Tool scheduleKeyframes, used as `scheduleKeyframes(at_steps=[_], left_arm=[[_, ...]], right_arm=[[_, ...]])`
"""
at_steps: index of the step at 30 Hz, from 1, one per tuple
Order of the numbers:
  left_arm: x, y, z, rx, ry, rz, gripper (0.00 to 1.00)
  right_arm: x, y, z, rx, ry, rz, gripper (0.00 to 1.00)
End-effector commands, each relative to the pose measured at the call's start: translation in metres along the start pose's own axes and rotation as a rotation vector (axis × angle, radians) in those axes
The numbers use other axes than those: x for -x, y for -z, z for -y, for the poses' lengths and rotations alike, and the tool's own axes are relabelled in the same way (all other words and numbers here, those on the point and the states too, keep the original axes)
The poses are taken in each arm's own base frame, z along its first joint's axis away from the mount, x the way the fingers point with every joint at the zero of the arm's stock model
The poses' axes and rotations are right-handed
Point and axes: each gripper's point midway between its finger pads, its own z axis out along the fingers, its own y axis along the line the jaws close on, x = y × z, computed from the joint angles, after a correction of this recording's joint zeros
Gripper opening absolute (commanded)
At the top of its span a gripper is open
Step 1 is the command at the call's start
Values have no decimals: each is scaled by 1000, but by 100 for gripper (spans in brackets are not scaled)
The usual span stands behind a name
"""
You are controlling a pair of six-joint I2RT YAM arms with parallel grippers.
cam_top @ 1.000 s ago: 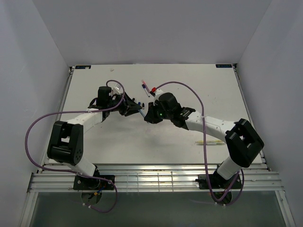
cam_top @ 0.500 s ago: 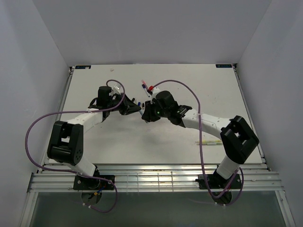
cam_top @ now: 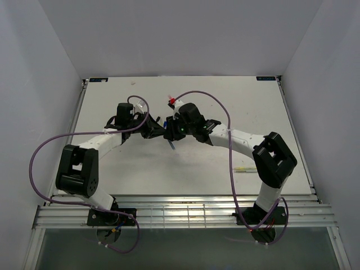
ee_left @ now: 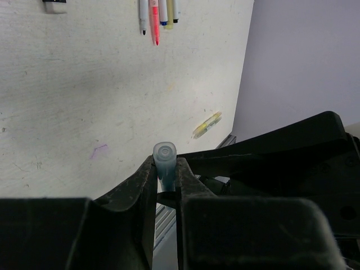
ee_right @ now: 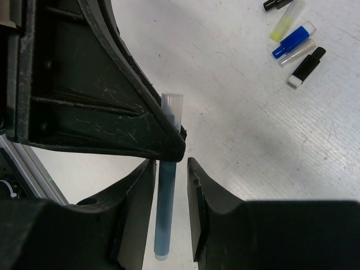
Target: Open the pen caps
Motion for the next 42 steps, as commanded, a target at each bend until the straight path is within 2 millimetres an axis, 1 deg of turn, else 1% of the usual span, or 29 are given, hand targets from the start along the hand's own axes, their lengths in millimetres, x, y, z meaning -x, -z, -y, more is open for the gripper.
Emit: scheduleKeyframes(at_steps=[1, 7, 9, 12, 14, 15, 17, 18, 19, 20, 21, 22, 23, 24, 25, 27, 28, 30, 31, 32, 33, 34, 35, 36, 37, 38, 39, 41, 42], left_arm=[[11, 13, 29, -31, -87, 49, 0], [14, 15, 32, -34, -86, 68, 0], [16, 15, 33, -32, -86, 70, 0], [18, 15, 33, -21, -89, 77, 0], [22, 16, 33, -9, -96, 91, 0], [26, 16, 27, 30, -99, 106, 0], [35, 17, 27, 68, -112, 136, 0], [38, 18, 22, 99, -110, 145, 0], [46, 20, 18, 135, -109, 180, 0], [54, 22, 23, 139, -114, 203, 0], [57, 23, 23, 148, -110, 212, 0], [63, 25, 24, 150, -99, 225, 0], [65, 23, 24, 150, -89, 218, 0], [72, 25, 33, 141, -90, 226, 0], [75, 25, 36, 144, -91, 225, 0], [85, 25, 40, 155, -89, 230, 0], [87, 27, 41, 152, -90, 232, 0], [93, 31, 46, 136, -108, 255, 0], [93, 33, 43, 137, -112, 264, 0], [97, 34, 45, 123, -136, 285, 0], [98, 39, 48, 108, -153, 303, 0], [93, 37, 41, 110, -153, 300, 0], [93, 38, 41, 105, -171, 305, 0], [95, 40, 39, 109, -181, 321, 0], [93, 40, 34, 118, -187, 325, 0], [96, 43, 31, 128, -191, 341, 0], [98, 45, 27, 141, -190, 359, 0], [100, 50, 19, 160, -175, 377, 0], [105, 55, 14, 168, -158, 394, 0]], right_arm=[[8, 3, -9, 25, 23, 21, 35], [-1, 3, -7, 33, 22, 5, 33], [-4, 1, -7, 34, 19, -3, 28], [-8, -2, -4, 26, 13, -16, 8], [-11, -3, 1, 6, 15, -18, 8], [-13, -2, 2, -3, 22, -23, 8], [-13, -2, 12, -71, 46, -8, 8], [-20, 0, 13, -103, 64, -31, 8], [-22, 3, 29, -213, 85, -27, 8], [-23, 5, 36, -268, 128, -28, 8], [-30, 5, 34, -305, 168, -37, 8], [-29, 12, 51, -431, 203, -21, 8], [-31, 16, 58, -494, 228, -19, 8], [-38, 18, 62, -542, 270, -37, 8], [-41, 25, 74, -622, 291, -44, 8], [-43, 28, 79, -645, 297, -41, 8], [-49, 28, 79, -625, 295, -53, 8], [-41, 25, 73, -546, 255, -21, 8], [-53, 18, 59, -420, 224, -47, 8], [-43, 16, 44, -322, 205, -5, 8], [-38, 13, 37, -245, 188, 14, 8], [-48, 11, 14, -92, 169, -17, 8], [-49, 11, 3, -14, 160, -22, 8], [-42, 12, -6, 52, 151, 4, 8], [-45, 14, -21, 155, 141, -11, 8], [-48, 18, -20, 192, 97, -12, 8], [-41, 20, -26, 247, 88, 24, 8], [-44, 28, -34, 343, 40, 16, 8], [-46, 30, -26, 339, 23, 19, 8]])
